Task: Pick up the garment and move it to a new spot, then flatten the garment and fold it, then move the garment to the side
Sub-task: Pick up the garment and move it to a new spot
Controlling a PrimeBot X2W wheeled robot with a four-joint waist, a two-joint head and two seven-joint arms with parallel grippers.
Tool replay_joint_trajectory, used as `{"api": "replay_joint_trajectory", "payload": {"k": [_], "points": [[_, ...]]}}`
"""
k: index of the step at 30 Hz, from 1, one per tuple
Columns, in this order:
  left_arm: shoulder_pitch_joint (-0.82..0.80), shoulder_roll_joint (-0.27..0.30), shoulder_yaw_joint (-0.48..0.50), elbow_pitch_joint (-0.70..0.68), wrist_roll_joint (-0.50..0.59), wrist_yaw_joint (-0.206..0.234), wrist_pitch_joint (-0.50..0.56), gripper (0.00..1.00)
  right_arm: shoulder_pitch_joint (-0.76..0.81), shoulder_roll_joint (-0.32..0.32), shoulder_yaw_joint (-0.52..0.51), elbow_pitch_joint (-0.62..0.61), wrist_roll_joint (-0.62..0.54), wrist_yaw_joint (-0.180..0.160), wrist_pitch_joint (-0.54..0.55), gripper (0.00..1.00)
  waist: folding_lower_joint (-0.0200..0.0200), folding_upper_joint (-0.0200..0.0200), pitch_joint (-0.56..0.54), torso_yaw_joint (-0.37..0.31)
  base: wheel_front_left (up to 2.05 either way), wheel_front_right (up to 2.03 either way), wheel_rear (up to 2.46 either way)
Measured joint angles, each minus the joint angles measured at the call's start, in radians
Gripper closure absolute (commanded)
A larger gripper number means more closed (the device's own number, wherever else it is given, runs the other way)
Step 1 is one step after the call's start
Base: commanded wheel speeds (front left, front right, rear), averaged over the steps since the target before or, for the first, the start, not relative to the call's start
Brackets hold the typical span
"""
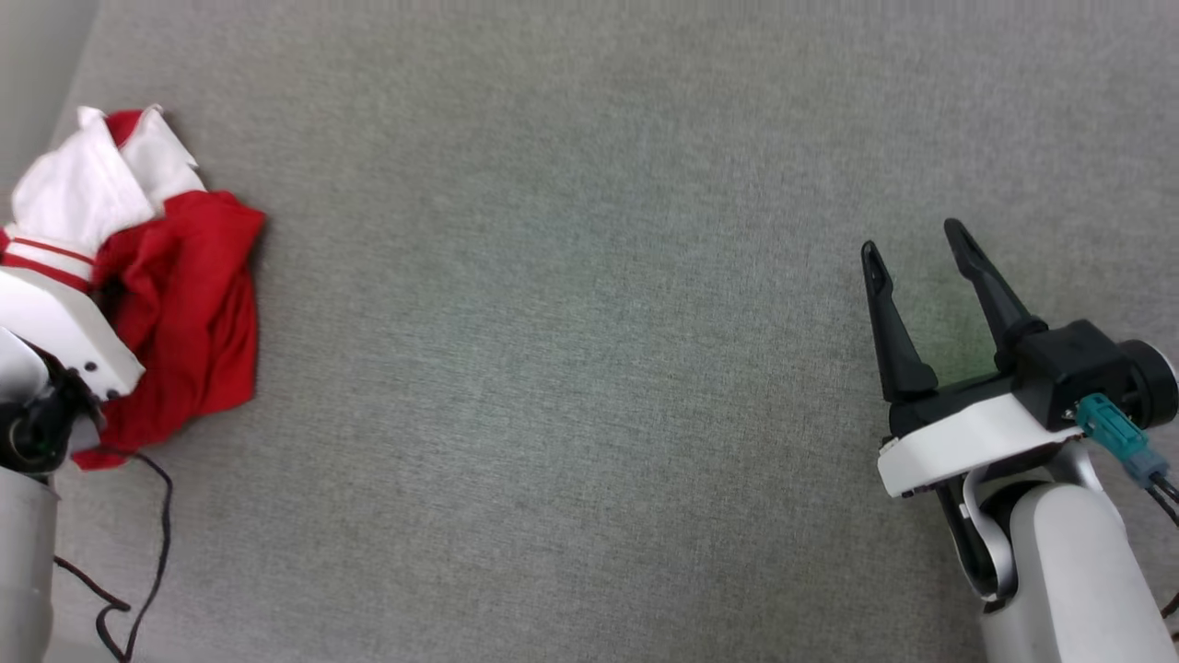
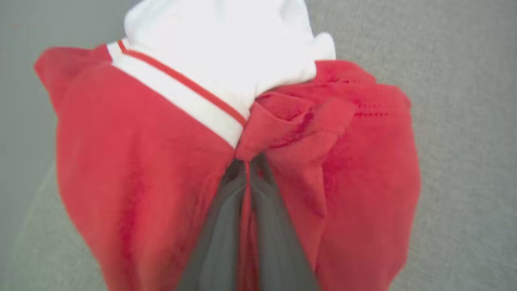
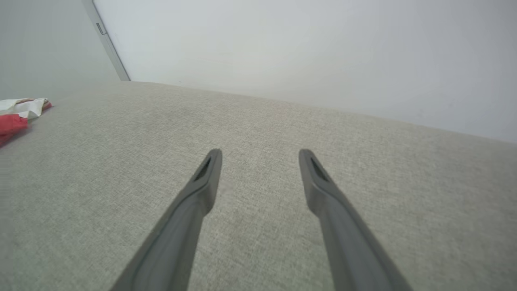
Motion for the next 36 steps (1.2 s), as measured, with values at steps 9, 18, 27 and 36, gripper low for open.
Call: {"api": "replay_joint_trajectory", "payload": {"k": [9, 18, 27, 36], "points": [[-0.025, 0.021, -0.012, -0.101, 0.154, 0.083, -0.350, 1.00, 0.060, 0.000, -0.011, 0.030, 0.050, 0.000, -0.020, 0.00, -0.0001, 0.0000, -0.151, 0.012, 0.00, 0.00, 0.00], [-0.010, -0.017, -0.065, -0.238, 0.228, 0.120, -0.501, 1.00, 0.153, 0.000, -0.032, 0.034, 0.098, 0.000, -0.022, 0.00, -0.0004, 0.0000, -0.320, -0.019, 0.00, 0.00, 0.00], [0.056, -0.151, -0.182, -0.383, 0.230, 0.113, -0.470, 1.00, 0.205, -0.001, -0.030, 0.002, 0.111, 0.000, 0.009, 0.00, -0.0005, 0.0001, -0.401, -0.170, 0.00, 0.00, 0.00], [0.073, -0.346, -0.356, -0.465, 0.205, 0.050, -0.444, 1.00, 0.222, 0.000, -0.037, -0.029, 0.120, 0.000, 0.027, 0.00, -0.0004, 0.0000, -0.413, -0.352, 0.00, 0.00, 0.00]]}}
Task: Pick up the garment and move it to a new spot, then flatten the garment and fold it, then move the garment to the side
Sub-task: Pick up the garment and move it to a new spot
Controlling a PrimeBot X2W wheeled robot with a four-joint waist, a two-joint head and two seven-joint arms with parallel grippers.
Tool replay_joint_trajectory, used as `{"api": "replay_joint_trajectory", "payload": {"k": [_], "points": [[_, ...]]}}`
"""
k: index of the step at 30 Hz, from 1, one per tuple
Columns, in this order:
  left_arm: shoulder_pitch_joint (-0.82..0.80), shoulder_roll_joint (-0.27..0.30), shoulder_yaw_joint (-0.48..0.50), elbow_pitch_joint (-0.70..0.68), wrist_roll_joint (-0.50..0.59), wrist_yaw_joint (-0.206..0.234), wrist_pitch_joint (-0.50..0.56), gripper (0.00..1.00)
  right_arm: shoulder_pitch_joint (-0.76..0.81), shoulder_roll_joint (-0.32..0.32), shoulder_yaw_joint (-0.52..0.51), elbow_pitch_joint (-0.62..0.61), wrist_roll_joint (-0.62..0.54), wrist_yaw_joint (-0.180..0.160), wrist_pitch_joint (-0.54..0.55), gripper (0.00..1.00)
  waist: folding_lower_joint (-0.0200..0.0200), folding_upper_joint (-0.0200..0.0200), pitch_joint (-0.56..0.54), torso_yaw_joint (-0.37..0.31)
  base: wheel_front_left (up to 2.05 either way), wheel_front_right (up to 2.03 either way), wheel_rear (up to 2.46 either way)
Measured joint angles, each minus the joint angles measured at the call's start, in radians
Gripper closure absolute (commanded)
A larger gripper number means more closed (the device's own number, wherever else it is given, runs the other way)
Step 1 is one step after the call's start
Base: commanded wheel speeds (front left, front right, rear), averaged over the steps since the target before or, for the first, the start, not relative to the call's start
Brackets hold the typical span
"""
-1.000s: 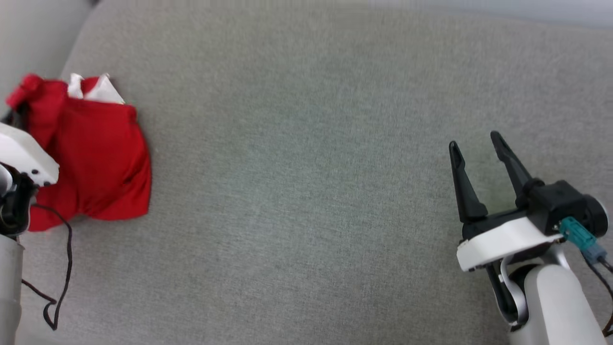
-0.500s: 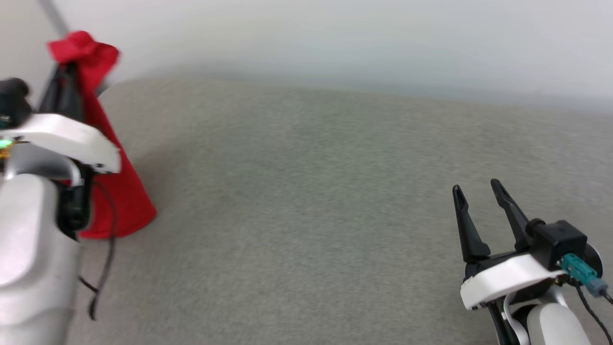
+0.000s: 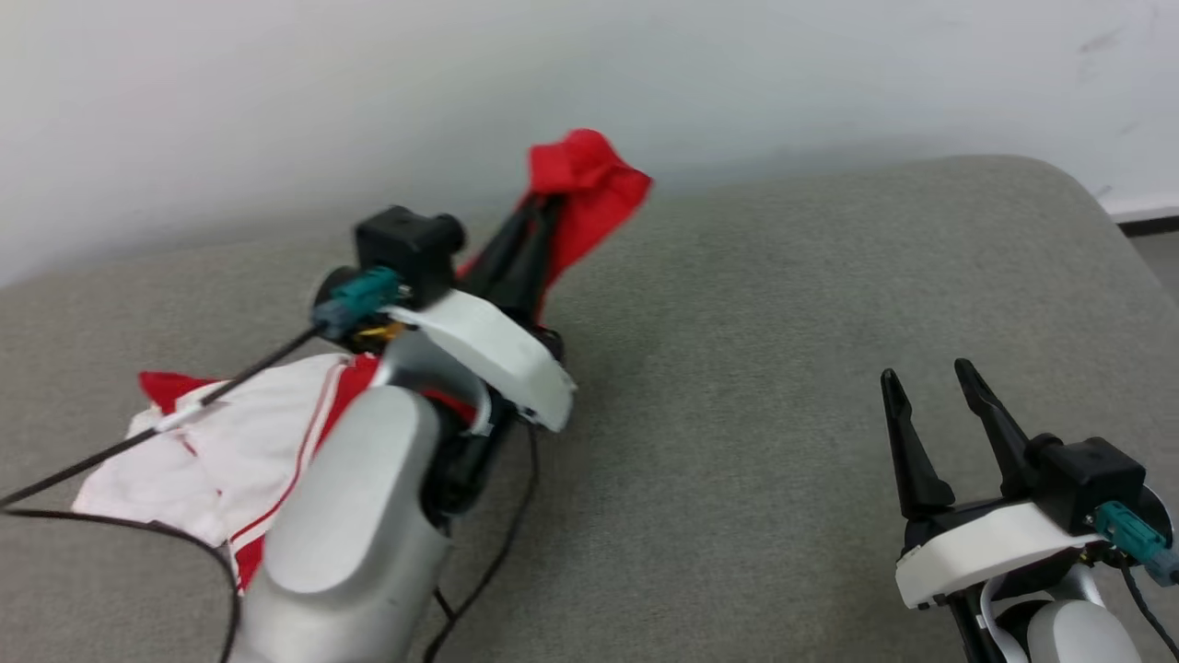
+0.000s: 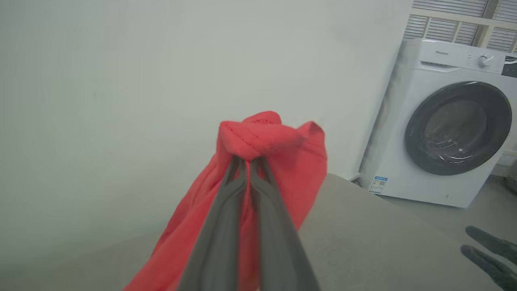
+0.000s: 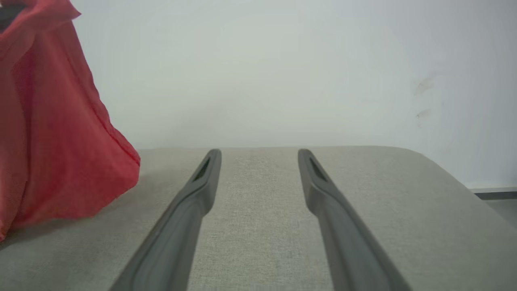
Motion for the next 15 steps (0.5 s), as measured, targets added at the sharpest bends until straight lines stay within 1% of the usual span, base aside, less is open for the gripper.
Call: {"api": "replay_joint_trajectory", "payload": {"k": [3, 7, 11, 15], "points": [[0.001, -0.056, -0.079, 0.007, 0.001, -0.026, 0.016, 1.00, 0.001, 0.000, -0.005, -0.008, 0.004, 0.000, 0.001, 0.00, 0.0000, 0.0000, 0.014, -0.051, 0.00, 0.00, 0.00], [0.032, -0.092, -0.174, 0.038, 0.002, -0.043, 0.037, 1.00, 0.000, -0.001, -0.010, -0.019, 0.011, 0.000, -0.001, 0.00, 0.0001, 0.0000, 0.058, -0.093, 0.00, 0.00, 0.00], [0.075, -0.093, -0.226, 0.109, 0.006, -0.050, 0.060, 1.00, -0.009, 0.000, -0.009, -0.029, 0.022, 0.000, -0.011, 0.00, 0.0002, 0.0000, 0.119, -0.118, 0.00, 0.00, 0.00], [0.098, -0.084, -0.272, 0.170, 0.015, -0.060, 0.063, 1.00, -0.019, 0.000, -0.014, -0.027, 0.028, 0.000, -0.021, 0.00, 0.0003, 0.0000, 0.183, -0.125, 0.00, 0.00, 0.00]]}}
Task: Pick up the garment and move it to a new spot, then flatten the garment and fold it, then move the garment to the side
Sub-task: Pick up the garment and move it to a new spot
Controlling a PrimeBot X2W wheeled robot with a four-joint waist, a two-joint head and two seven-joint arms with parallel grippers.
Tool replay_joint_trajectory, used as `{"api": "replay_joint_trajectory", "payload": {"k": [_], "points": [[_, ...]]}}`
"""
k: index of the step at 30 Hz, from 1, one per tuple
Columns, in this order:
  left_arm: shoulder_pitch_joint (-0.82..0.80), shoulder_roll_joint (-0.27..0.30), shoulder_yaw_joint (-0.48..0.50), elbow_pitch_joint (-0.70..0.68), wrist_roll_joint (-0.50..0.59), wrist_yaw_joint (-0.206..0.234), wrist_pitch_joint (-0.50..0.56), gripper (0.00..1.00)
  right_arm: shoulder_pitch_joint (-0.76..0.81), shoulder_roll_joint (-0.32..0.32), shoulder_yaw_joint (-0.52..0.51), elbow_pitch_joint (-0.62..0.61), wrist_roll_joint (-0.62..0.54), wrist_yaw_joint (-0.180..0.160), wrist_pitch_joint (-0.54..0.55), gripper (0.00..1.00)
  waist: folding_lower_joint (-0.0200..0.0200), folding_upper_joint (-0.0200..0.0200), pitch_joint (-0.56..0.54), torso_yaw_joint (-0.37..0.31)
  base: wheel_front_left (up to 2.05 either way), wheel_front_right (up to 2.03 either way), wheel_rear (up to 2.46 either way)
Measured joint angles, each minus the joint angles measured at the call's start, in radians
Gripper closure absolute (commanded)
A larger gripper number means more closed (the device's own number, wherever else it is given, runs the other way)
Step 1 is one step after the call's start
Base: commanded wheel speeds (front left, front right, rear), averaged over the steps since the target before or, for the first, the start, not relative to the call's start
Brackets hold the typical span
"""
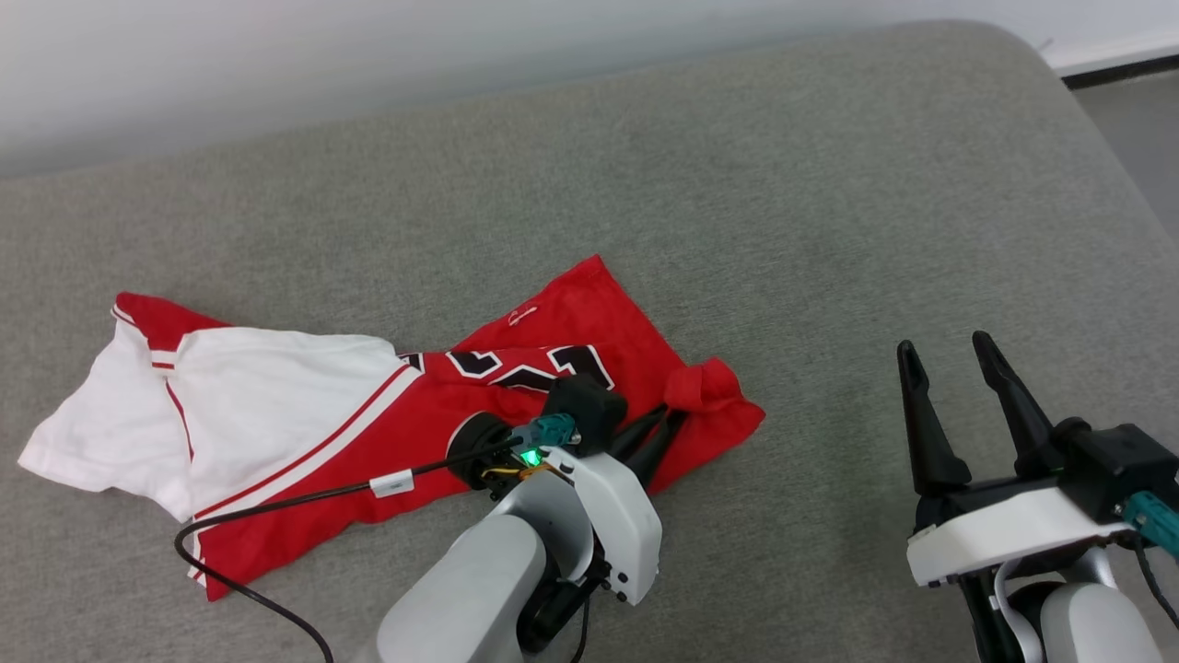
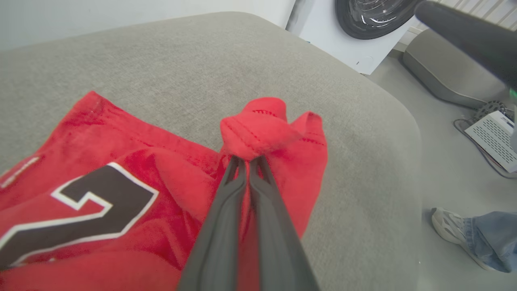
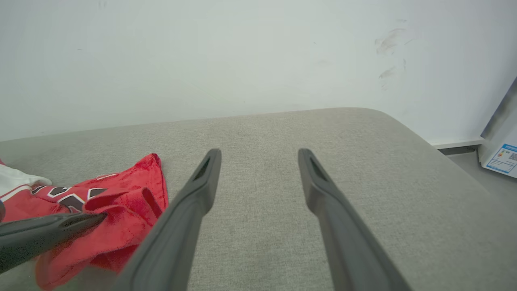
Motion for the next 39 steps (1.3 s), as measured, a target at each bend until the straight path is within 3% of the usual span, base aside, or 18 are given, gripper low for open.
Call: {"api": "replay_joint_trajectory", "payload": {"k": [2, 3, 4, 5, 12, 17, 24, 30, 34, 39], "points": [[0.002, 0.006, -0.020, 0.018, 0.005, -0.002, -0.010, 0.99, -0.010, 0.000, -0.004, 0.006, 0.002, 0.000, -0.008, 0.00, 0.0001, 0.0000, 0.025, 0.005, 0.00, 0.00, 0.00], [0.002, 0.006, -0.028, 0.024, 0.003, -0.004, -0.018, 0.64, -0.016, 0.000, -0.008, 0.010, 0.003, 0.000, -0.010, 0.00, 0.0001, 0.0000, 0.034, 0.011, 0.00, 0.00, 0.00], [0.002, 0.006, -0.034, 0.027, 0.003, -0.007, -0.030, 0.16, -0.021, 0.000, -0.008, 0.013, 0.003, 0.000, -0.011, 0.00, 0.0001, 0.0000, 0.038, 0.019, 0.00, 0.00, 0.00], [0.001, 0.006, -0.040, 0.027, 0.004, -0.008, -0.043, 0.00, -0.025, 0.000, -0.008, 0.016, 0.003, 0.000, -0.012, 0.00, 0.0001, 0.0000, 0.040, 0.029, 0.00, 0.00, 0.00], [-0.019, -0.002, -0.034, -0.017, 0.011, -0.004, -0.193, 0.00, -0.032, 0.001, -0.037, 0.028, -0.017, 0.000, -0.007, 0.00, 0.0000, 0.0000, 0.002, 0.098, 0.00, 0.00, 0.00], [-0.017, 0.009, 0.024, -0.058, 0.012, 0.054, -0.248, 0.00, -0.019, 0.000, -0.057, 0.024, -0.032, 0.000, 0.013, 0.00, 0.0000, 0.0000, -0.054, 0.152, 0.00, 0.00, 0.00], [0.050, 0.068, 0.156, -0.111, -0.018, 0.158, -0.277, 0.00, 0.024, 0.000, -0.071, 0.005, -0.053, 0.000, 0.045, 0.00, -0.0001, 0.0000, -0.120, 0.231, 0.00, 0.00, 0.00], [0.168, 0.153, 0.278, -0.148, -0.033, 0.233, -0.285, 0.00, 0.067, 0.001, -0.071, -0.007, -0.056, 0.000, 0.066, 0.00, -0.0001, 0.0000, -0.170, 0.273, 0.00, 0.00, 0.00], [0.270, 0.211, 0.326, -0.168, -0.030, 0.264, -0.286, 0.00, 0.094, 0.001, -0.071, -0.014, -0.063, 0.000, 0.079, 0.00, -0.0001, 0.0000, -0.203, 0.284, 0.00, 0.00, 0.00], [0.342, 0.232, 0.326, -0.201, -0.016, 0.274, -0.287, 0.00, 0.128, 0.001, -0.075, -0.031, -0.066, 0.000, 0.098, 0.00, -0.0002, 0.0000, -0.235, 0.294, 0.00, 0.00, 0.00]]}}
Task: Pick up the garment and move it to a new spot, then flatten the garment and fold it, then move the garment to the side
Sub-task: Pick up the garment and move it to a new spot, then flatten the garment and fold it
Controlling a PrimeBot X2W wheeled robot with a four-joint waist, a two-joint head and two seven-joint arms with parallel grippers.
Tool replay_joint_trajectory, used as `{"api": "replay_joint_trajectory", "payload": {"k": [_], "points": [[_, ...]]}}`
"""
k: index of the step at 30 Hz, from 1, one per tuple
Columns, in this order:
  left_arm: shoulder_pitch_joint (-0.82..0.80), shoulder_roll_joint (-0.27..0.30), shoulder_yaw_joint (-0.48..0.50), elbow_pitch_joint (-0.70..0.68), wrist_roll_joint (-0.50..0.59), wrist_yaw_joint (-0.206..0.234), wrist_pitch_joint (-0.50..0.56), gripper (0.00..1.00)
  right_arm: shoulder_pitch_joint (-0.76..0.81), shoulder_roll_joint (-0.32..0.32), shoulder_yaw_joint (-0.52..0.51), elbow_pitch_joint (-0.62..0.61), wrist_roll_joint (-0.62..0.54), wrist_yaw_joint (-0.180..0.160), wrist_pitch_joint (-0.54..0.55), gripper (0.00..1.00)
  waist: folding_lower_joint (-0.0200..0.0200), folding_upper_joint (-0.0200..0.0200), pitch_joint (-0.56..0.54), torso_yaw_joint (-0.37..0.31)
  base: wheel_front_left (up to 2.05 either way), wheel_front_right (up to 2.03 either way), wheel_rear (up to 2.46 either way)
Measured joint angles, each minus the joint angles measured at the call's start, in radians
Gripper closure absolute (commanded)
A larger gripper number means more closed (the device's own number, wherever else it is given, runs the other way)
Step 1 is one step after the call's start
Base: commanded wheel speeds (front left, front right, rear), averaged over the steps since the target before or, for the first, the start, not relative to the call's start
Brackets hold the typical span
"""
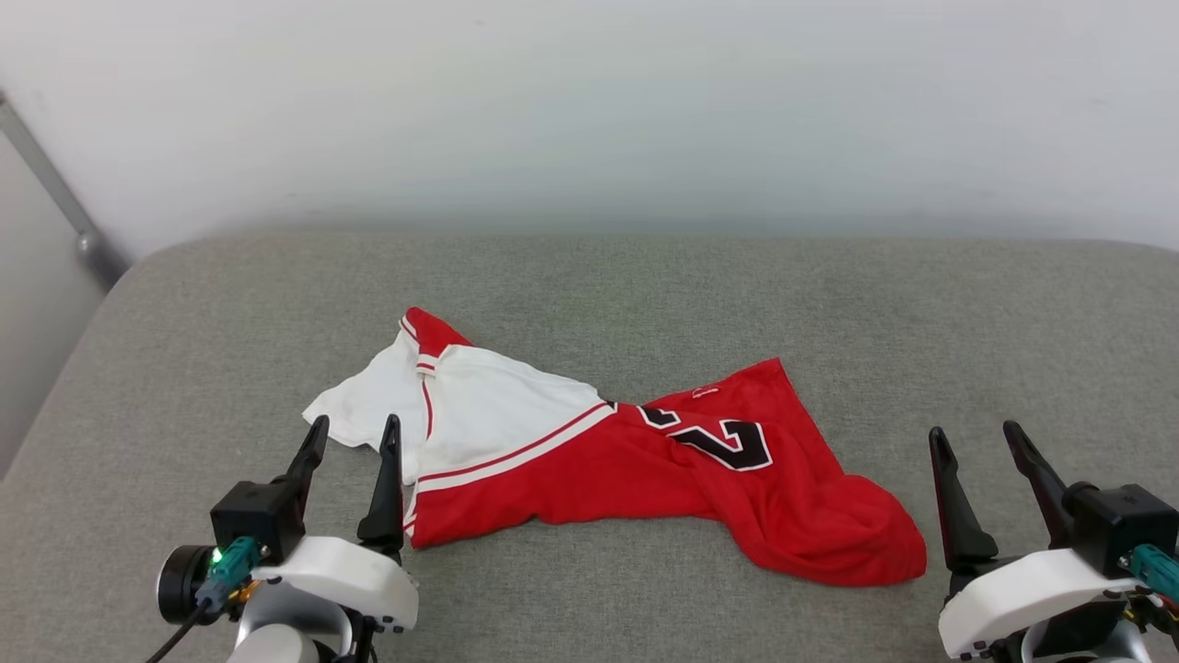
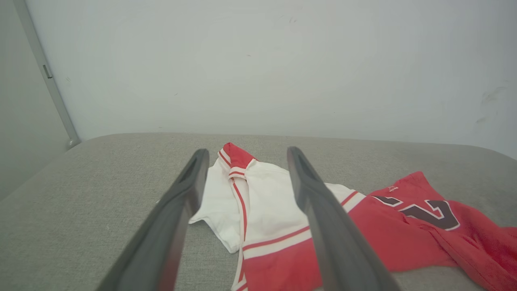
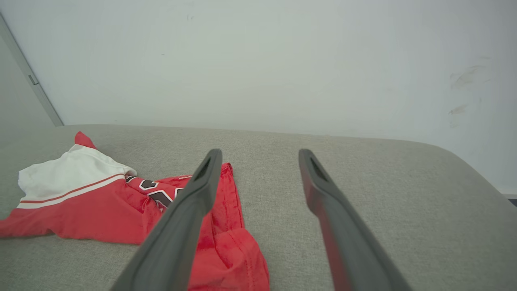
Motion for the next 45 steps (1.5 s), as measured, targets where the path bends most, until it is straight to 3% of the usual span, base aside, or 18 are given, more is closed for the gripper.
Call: {"api": "replay_joint_trajectory", "payload": {"k": [15, 20, 23, 28, 37, 45], "points": [[0.017, 0.005, -0.005, -0.045, -0.007, 0.013, 0.002, 0.00, 0.012, 0.000, -0.003, -0.005, 0.008, 0.000, 0.029, 0.00, 0.0000, 0.0000, -0.011, 0.002, 0.00, 0.00, 0.00], [0.008, -0.001, -0.009, -0.059, -0.006, 0.011, 0.002, 0.00, -0.003, 0.000, -0.086, 0.073, 0.014, 0.000, 0.075, 0.00, 0.0000, 0.0000, 0.004, 0.014, 0.00, 0.00, 0.00], [-0.015, -0.009, -0.012, -0.079, 0.002, 0.007, 0.001, 0.00, -0.063, 0.000, -0.143, 0.137, 0.035, 0.000, 0.138, 0.00, 0.0000, 0.0000, 0.032, 0.030, 0.00, 0.00, 0.00], [-0.072, -0.040, -0.015, -0.095, 0.015, -0.015, 0.000, 0.00, -0.218, -0.009, -0.173, 0.248, 0.039, 0.000, 0.331, 0.00, 0.0001, 0.0000, 0.103, 0.074, 0.00, 0.00, 0.00], [-0.133, -0.116, 0.007, -0.101, 0.060, -0.074, -0.001, 0.00, -0.473, -0.110, -0.035, 0.377, 0.100, 0.000, 0.705, 0.00, 0.0002, 0.0000, 0.230, 0.176, 0.00, 0.00, 0.00], [-0.159, -0.170, 0.050, -0.093, 0.108, -0.126, -0.002, 0.00, -0.580, -0.168, 0.010, 0.491, 0.120, 0.001, 0.841, 0.00, 0.0002, 0.0000, 0.305, 0.242, 0.00, 0.00, 0.00]]}}
